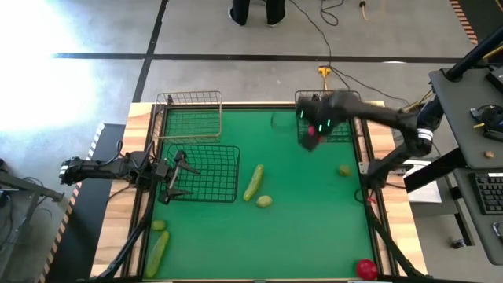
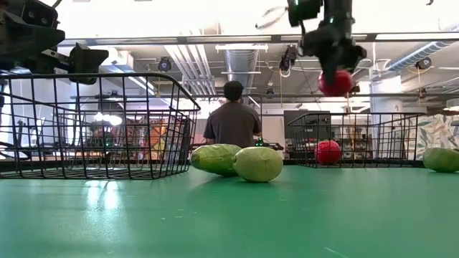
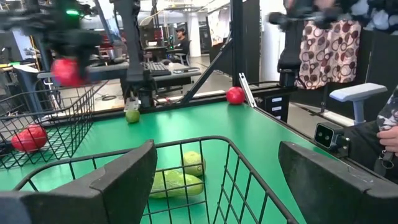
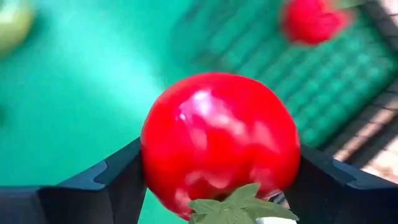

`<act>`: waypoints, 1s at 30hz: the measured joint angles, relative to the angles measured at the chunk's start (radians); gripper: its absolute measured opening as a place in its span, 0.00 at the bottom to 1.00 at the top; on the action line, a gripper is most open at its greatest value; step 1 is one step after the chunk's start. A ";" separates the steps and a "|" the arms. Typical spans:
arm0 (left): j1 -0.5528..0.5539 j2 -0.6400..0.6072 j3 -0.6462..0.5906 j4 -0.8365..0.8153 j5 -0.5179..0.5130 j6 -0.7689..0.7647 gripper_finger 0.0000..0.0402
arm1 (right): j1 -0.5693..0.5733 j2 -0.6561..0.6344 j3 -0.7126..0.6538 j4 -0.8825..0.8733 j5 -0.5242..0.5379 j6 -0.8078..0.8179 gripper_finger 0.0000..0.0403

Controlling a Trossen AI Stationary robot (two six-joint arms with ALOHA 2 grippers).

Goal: Sort produce into baskets
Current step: Put the right tomato into the right black metal wire basket

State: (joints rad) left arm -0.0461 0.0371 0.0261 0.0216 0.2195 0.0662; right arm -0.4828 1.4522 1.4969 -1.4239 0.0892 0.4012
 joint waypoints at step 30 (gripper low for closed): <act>0.000 0.000 0.000 0.000 0.000 0.000 0.79 | -0.558 0.278 -0.296 0.497 0.141 0.058 0.87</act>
State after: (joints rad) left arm -0.0460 0.0369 0.0261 0.0216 0.2195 0.0658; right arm -1.0412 1.7298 1.2010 -0.9271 0.2303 0.4595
